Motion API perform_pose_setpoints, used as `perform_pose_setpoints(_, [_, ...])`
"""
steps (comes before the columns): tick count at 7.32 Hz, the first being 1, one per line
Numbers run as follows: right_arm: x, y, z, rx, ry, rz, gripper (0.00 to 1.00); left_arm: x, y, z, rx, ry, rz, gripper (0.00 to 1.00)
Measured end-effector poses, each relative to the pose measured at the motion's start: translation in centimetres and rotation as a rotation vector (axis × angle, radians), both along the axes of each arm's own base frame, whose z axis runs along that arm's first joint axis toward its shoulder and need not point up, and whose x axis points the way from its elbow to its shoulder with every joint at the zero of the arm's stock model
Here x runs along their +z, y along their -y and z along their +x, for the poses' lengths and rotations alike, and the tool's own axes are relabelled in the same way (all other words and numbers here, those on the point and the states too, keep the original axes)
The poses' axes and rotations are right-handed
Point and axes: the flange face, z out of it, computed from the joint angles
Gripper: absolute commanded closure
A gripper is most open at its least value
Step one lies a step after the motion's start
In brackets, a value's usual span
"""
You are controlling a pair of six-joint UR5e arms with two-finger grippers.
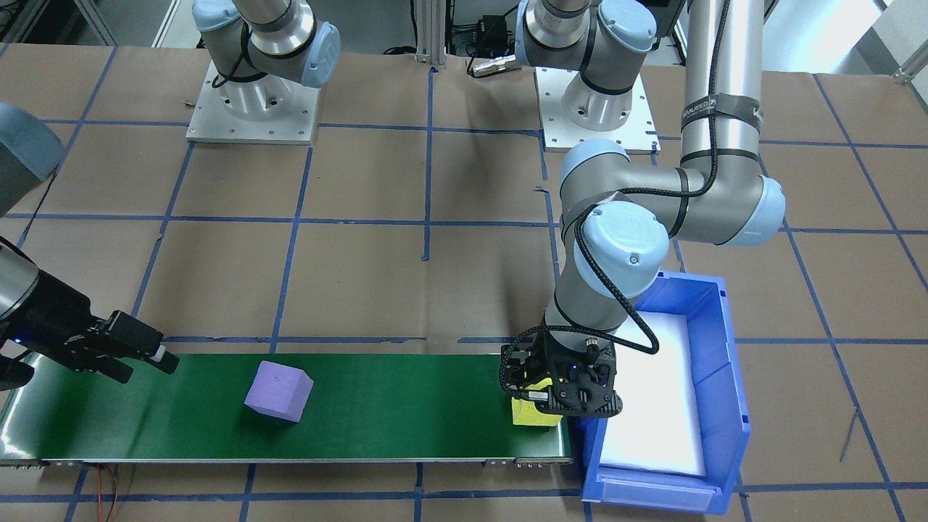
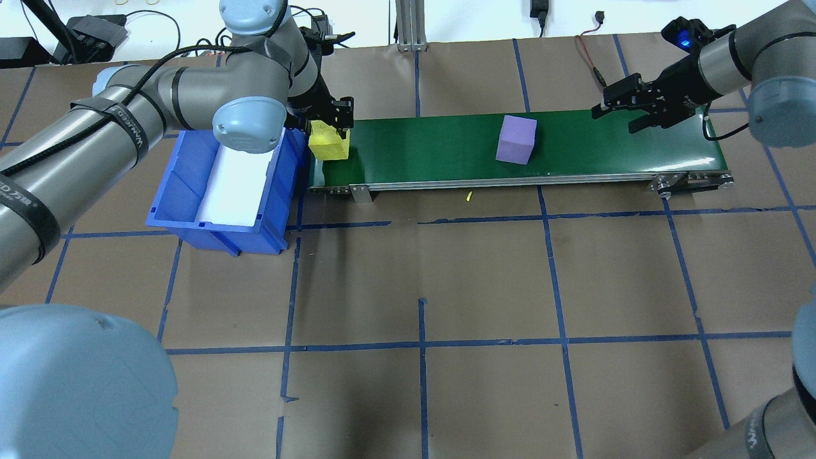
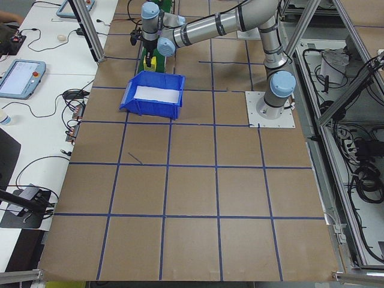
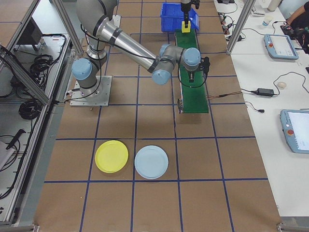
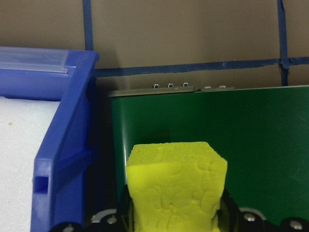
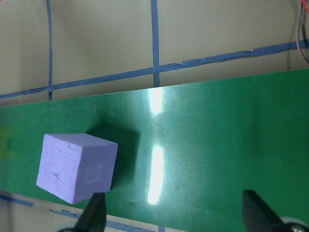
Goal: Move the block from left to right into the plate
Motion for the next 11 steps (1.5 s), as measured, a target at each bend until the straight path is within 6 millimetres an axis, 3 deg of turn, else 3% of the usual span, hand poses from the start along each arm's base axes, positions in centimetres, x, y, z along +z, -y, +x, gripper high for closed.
perform_pose_setpoints(2, [-0.4, 0.4, 0.1, -0.048, 0.032, 0.016, 0.0, 3.1, -0.6, 0.1, -0.002, 0.004, -0.038, 0.0])
perform_pose_setpoints(4, [-0.5, 0.9, 0.2, -0.101, 0.044, 0.02, 0.01, 9.2, -3.4, 1.5, 0.014, 0.008, -0.044, 0.0])
perform_pose_setpoints(7, [-0.8, 1.2, 0.5, -0.113, 0.056, 0.021, 0.01, 16.3, -8.3, 7.4, 0.069, 0.023, 0.009, 0.0])
perform_pose_setpoints(9, [-1.8, 1.5, 0.6, -0.11, 0.084, 0.021, 0.01, 19.4, -11.7, 9.8, 0.069, 0.034, 0.066, 0.0])
perform_pose_setpoints(11, [-2.4, 1.7, 0.6, -0.111, 0.089, 0.021, 0.01, 21.1, -13.6, 10.5, 0.074, 0.037, 0.092, 0.0])
